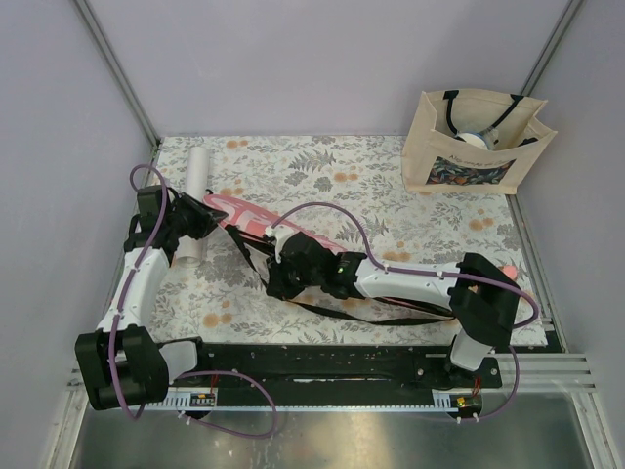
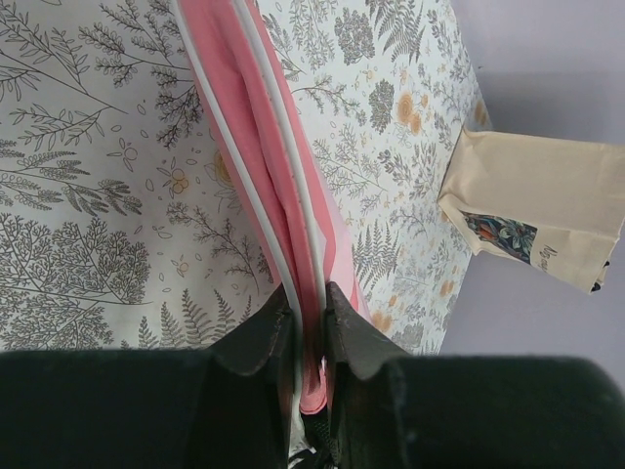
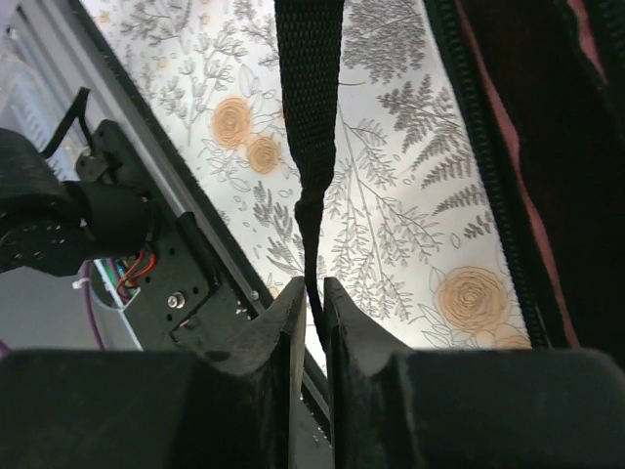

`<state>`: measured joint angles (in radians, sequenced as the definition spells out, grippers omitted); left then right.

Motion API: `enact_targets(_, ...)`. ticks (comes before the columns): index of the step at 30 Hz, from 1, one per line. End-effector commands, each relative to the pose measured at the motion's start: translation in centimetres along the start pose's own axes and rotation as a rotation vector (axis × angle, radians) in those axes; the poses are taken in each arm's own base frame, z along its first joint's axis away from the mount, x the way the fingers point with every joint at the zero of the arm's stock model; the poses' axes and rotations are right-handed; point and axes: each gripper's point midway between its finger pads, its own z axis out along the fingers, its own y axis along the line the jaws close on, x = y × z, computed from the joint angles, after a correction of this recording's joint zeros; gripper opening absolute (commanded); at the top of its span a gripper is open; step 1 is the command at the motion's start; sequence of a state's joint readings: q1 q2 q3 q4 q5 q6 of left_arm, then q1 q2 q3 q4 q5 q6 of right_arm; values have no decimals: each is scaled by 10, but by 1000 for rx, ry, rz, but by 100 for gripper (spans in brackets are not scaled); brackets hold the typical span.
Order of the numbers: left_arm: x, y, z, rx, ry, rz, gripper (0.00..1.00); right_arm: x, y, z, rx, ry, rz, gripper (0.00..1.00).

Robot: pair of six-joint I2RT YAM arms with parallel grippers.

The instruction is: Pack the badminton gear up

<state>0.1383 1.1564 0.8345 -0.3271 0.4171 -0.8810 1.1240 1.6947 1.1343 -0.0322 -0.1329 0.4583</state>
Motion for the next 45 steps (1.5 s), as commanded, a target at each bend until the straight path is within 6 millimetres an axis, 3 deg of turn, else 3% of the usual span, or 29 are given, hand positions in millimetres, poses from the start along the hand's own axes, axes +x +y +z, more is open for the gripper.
enact_targets(1,-17,-24,-7,94,-87,47,0,-21,-12,-7,145,-62,-23,19)
enact_targets(3,-17,-23,-7,102,-95,49,0,-19,-11,-7,179,-57,-103,0)
enact_targets(6,-17,-22,-5,101,-100,45,0,-4,12,6,87,-12,-226,0)
enact_targets(12,-16,-14,3,83,-94,48,0,14,53,12,-49,-6,-465,0)
enact_targets(15,-16,-13,4,83,-94,43,0,19,49,15,-32,26,-501,0)
enact_targets(18,-17,-14,3,83,-96,46,0,29,29,21,42,84,-513,0)
enact_targets(20,-16,-17,0,93,-95,48,0,30,22,20,84,99,-502,16)
enact_targets(24,-13,-20,-7,115,-99,71,0,-2,33,-6,101,4,-429,44)
enact_targets(27,-10,-20,-10,126,-98,85,0,-35,47,-25,52,-72,-320,54)
enact_targets(33,0,-24,-11,163,-51,108,0,-96,63,-59,-109,-210,-126,54)
enact_targets(37,6,-27,-13,191,-24,114,0,-142,42,-69,-107,-313,-33,50)
enact_targets(39,8,-30,-16,206,-17,123,0,-155,26,-61,-100,-313,7,49)
enact_targets(45,12,-30,-19,219,-10,127,0,-188,12,-42,-225,-322,114,47)
